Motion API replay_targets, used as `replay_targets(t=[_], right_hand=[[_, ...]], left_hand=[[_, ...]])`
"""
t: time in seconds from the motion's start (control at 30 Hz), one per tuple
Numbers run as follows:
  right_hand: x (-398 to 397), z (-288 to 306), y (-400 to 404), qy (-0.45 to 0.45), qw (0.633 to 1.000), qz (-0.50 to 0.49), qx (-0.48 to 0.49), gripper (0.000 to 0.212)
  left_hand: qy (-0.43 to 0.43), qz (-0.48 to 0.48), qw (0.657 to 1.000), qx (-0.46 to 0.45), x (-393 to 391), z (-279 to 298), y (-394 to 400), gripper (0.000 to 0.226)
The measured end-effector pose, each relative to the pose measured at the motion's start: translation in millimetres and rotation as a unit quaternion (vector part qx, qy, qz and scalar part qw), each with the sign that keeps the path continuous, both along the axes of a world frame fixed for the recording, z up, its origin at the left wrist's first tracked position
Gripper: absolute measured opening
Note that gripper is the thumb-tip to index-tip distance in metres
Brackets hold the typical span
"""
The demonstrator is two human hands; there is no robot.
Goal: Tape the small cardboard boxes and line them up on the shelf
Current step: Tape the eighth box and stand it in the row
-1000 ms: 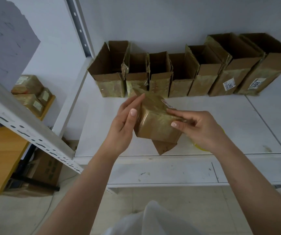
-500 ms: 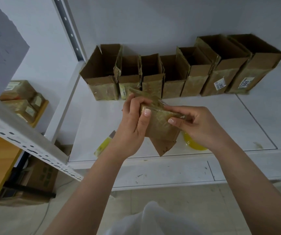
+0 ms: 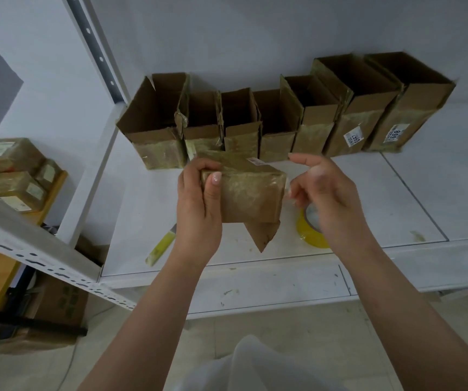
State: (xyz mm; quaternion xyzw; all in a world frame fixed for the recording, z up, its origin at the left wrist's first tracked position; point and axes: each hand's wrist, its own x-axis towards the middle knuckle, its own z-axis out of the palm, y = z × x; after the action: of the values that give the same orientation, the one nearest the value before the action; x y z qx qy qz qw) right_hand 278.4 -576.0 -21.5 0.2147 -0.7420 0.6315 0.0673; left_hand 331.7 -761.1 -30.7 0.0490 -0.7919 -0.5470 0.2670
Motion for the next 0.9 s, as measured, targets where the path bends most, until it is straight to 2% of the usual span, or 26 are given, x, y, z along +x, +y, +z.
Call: replay_targets(t=[0.07, 0.17, 0.33, 0.57, 0.63, 0.73, 0.83, 0.9], right_hand=[[-2, 1, 4, 0.014, 1.000, 0.001, 0.002, 0.050], [-4, -2, -3, 0.070, 0.993, 0.025, 0.087, 0.052], [-4, -9, -20, 0.165, 0.979, -0.032, 0.111, 0.035], [1, -19, -24, 0.204, 0.970, -0.059, 0.120, 0.038], [1, -25, -25, 0.221, 0.964, -0.064, 0.130, 0.038], [1, -41, -21, 0.217, 0.960, -0.034, 0.174, 0.040], [4, -62, -10, 0.163, 0.964, 0.033, 0.207, 0.047], [4, -71, -5, 0.115, 0.971, 0.054, 0.204, 0.047]], left_hand=[[0.009, -0.002, 1.000, 0.030, 1, 4, -2, 0.019], [0.036, -0.028, 0.997, 0.058, 4, 5, 3, 0.019], [0.045, -0.045, 0.997, 0.046, 6, 3, 8, 0.019], [0.042, -0.059, 0.997, 0.032, 12, -10, 2, 0.026], [0.024, -0.059, 0.997, 0.038, 11, -17, -3, 0.020], [-0.014, -0.071, 0.997, 0.032, 14, -37, -11, 0.016], [-0.053, -0.103, 0.993, -0.012, 20, -56, -24, 0.022], [-0.083, -0.122, 0.987, -0.070, 23, -65, -31, 0.018]])
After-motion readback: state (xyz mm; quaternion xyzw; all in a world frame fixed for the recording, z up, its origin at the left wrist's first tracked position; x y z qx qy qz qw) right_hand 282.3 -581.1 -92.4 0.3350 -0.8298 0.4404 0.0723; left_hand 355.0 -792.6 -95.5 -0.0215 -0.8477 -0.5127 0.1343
